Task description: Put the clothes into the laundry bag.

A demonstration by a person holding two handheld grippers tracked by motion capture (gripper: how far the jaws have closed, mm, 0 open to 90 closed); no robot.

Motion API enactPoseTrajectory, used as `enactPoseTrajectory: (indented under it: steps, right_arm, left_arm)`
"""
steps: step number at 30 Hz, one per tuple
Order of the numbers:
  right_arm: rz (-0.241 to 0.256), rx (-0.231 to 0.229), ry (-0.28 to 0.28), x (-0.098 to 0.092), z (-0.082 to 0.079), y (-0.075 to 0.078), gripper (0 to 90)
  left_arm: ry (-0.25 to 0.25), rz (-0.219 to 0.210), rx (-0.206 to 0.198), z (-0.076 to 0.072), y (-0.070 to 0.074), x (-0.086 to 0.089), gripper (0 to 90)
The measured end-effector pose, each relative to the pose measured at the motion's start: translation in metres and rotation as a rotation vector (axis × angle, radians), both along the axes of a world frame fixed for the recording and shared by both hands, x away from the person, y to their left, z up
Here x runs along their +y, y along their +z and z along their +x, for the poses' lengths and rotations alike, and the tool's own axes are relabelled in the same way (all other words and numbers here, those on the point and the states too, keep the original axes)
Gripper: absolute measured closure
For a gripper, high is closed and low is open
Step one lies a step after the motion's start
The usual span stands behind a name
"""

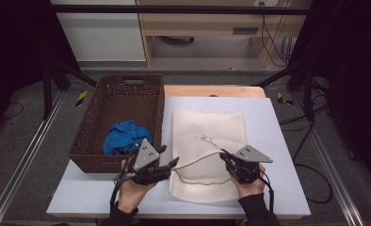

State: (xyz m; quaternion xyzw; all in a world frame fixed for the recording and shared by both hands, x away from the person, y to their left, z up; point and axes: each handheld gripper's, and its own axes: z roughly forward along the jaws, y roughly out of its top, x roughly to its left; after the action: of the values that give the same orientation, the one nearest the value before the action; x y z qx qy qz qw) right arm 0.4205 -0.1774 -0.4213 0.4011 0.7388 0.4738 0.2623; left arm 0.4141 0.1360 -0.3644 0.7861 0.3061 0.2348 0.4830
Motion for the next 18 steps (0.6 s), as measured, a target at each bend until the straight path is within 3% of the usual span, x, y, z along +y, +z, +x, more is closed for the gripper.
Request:
enactPoseTrajectory:
  steps: [7,14,18]
  right_arm:
    - [0.001,0.002,-0.002,-0.001,0.000,0.000,86.8]
    - [-0.002,0.007,-0.004,-0.001,0.000,-0.001,86.8]
    - [-0.002,0.008,-0.005,-0.001,0.001,-0.002,86.8]
  left_arm:
    - [0.075,-0.016,-0.041,0.029,0.023,0.035,38.2]
    - [0.151,0.008,-0.024,0.068,0.025,0.064,36.8]
    - [0.179,0.045,-0.024,0.086,0.023,0.076,35.0]
